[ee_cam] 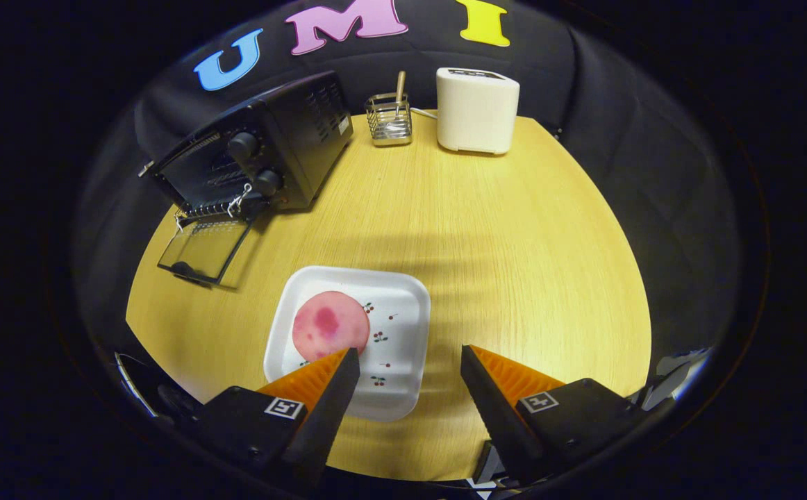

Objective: Open the toaster oven, put the food inside, and close the toaster oven door.

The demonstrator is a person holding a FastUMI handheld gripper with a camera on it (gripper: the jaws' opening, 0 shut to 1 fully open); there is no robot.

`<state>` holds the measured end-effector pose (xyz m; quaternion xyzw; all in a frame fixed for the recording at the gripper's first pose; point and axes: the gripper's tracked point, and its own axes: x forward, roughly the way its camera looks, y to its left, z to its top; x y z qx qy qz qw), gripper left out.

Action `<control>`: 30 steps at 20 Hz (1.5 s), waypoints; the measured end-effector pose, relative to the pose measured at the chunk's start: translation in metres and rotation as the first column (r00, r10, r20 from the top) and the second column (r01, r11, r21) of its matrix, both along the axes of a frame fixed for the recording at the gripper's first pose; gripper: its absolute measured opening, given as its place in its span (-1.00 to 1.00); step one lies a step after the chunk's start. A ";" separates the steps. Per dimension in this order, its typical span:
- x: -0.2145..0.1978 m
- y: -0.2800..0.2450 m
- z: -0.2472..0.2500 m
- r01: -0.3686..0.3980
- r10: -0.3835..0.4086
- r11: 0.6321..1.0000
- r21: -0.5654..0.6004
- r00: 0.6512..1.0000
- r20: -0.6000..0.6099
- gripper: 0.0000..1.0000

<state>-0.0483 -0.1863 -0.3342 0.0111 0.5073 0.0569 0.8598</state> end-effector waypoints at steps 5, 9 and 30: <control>-0.009 -0.005 -0.026 0.002 -0.001 1.000 0.012 0.996 -0.090 0.68; -0.003 -0.004 -0.027 -0.002 0.003 1.000 0.014 0.996 -0.089 0.20; -0.018 0.017 -0.022 0.507 -0.419 0.782 0.362 0.858 -0.298 -0.89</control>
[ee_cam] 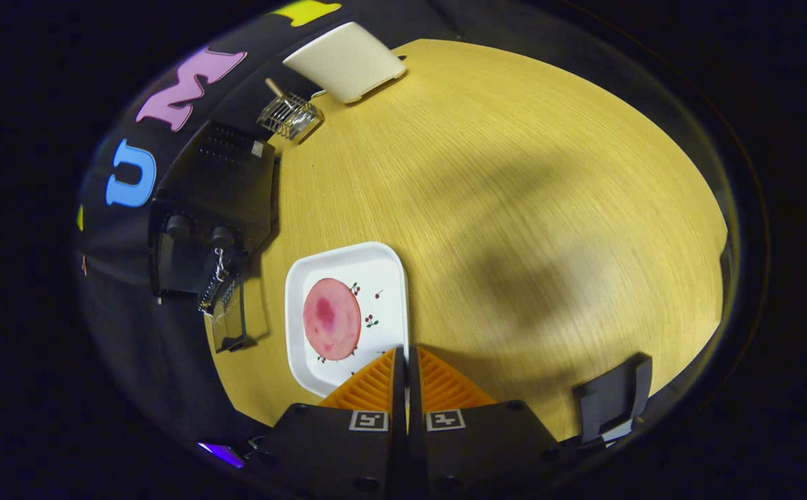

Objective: Open the toaster oven, put the food inside, and close the toaster oven door.

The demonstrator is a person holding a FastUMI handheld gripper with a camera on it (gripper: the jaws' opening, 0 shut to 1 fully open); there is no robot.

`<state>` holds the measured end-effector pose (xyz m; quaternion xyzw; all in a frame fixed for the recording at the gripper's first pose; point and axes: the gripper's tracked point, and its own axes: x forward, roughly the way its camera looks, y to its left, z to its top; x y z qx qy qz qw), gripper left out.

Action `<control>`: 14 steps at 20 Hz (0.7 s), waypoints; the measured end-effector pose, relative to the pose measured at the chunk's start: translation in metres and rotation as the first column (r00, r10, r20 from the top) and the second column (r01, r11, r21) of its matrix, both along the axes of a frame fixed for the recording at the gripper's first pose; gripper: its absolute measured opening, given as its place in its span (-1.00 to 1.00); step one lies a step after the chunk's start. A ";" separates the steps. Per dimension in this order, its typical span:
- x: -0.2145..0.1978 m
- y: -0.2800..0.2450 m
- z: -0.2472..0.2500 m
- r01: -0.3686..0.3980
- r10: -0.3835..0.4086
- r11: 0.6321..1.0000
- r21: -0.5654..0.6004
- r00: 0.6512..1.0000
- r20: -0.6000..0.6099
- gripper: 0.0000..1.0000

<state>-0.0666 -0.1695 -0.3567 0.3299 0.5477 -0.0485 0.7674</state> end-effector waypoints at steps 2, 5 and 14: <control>-0.001 0.003 0.005 0.059 -0.060 0.998 0.022 0.998 0.012 -0.89; -0.006 0.005 0.017 0.135 -0.136 0.990 0.036 0.990 0.042 -0.89; -0.029 0.022 0.066 0.258 -0.275 0.959 0.116 0.946 0.171 -0.89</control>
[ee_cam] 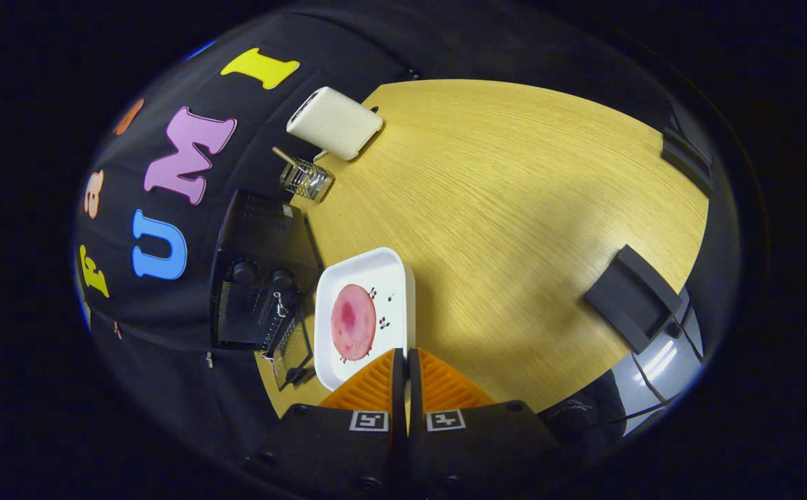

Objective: Open the toaster oven, put the food inside, and close the toaster oven door.

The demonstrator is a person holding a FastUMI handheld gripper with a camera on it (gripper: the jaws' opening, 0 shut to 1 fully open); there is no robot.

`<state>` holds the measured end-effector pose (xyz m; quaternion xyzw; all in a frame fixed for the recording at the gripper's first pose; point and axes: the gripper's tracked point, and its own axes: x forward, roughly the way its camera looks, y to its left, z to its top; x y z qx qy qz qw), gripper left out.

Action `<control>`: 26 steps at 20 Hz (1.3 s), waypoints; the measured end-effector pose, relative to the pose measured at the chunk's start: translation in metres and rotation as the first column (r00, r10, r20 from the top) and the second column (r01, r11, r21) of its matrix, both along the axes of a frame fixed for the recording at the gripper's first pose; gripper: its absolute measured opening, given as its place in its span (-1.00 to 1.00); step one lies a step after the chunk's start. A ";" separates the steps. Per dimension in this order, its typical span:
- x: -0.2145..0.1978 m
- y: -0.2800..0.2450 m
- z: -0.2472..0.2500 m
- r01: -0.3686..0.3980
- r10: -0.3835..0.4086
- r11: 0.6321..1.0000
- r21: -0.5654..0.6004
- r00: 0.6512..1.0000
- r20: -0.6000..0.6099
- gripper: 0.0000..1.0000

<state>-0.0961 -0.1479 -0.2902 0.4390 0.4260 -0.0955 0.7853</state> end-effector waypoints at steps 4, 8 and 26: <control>-0.006 0.017 0.017 0.030 -0.032 0.999 0.028 0.998 0.053 -0.90; -0.008 0.040 0.040 0.034 -0.040 0.998 0.059 0.993 0.109 -0.90; 0.069 0.208 0.043 -0.102 0.089 0.989 0.107 0.989 0.122 -0.89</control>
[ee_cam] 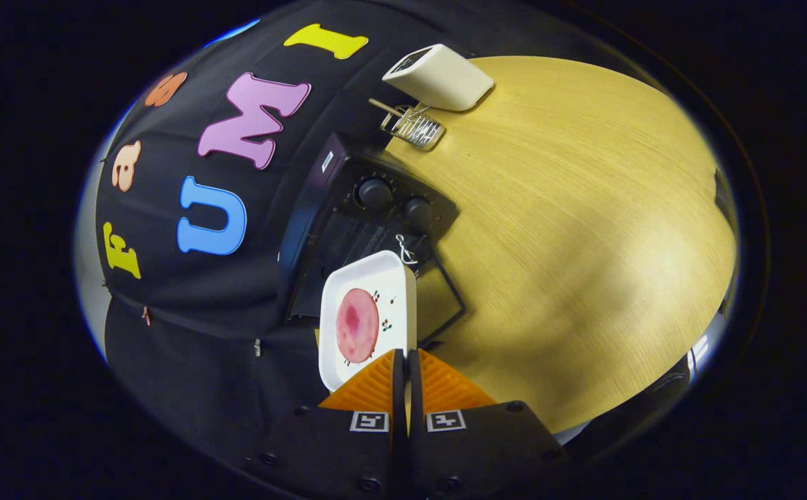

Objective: Open the toaster oven, put the food inside, and close the toaster oven door.

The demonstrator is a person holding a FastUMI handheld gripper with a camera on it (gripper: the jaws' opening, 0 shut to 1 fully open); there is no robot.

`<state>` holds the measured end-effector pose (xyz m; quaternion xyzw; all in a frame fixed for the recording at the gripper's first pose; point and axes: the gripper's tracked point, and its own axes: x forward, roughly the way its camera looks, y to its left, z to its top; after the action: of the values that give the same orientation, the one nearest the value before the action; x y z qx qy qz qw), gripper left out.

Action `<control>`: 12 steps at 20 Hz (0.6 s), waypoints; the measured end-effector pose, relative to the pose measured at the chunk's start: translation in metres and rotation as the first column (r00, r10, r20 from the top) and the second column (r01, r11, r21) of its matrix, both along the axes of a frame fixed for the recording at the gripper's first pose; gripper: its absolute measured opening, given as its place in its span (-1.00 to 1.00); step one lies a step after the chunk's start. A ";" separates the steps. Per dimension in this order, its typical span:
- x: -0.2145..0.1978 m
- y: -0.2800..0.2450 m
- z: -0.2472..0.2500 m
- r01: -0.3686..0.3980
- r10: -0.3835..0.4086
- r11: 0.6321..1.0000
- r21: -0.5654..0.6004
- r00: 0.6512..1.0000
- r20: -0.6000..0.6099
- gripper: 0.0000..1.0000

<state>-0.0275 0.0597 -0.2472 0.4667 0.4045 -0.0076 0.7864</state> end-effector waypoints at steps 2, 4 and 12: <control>0.014 0.019 -0.008 -0.010 0.010 1.000 -0.010 1.000 0.000 -0.89; 0.029 0.036 -0.014 -0.014 0.014 1.000 -0.020 1.000 0.007 -0.89; 0.082 0.087 -0.033 0.005 -0.005 0.999 -0.039 1.000 0.018 -0.89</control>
<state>0.0547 0.1467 -0.2798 0.4523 0.3960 -0.0134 0.7990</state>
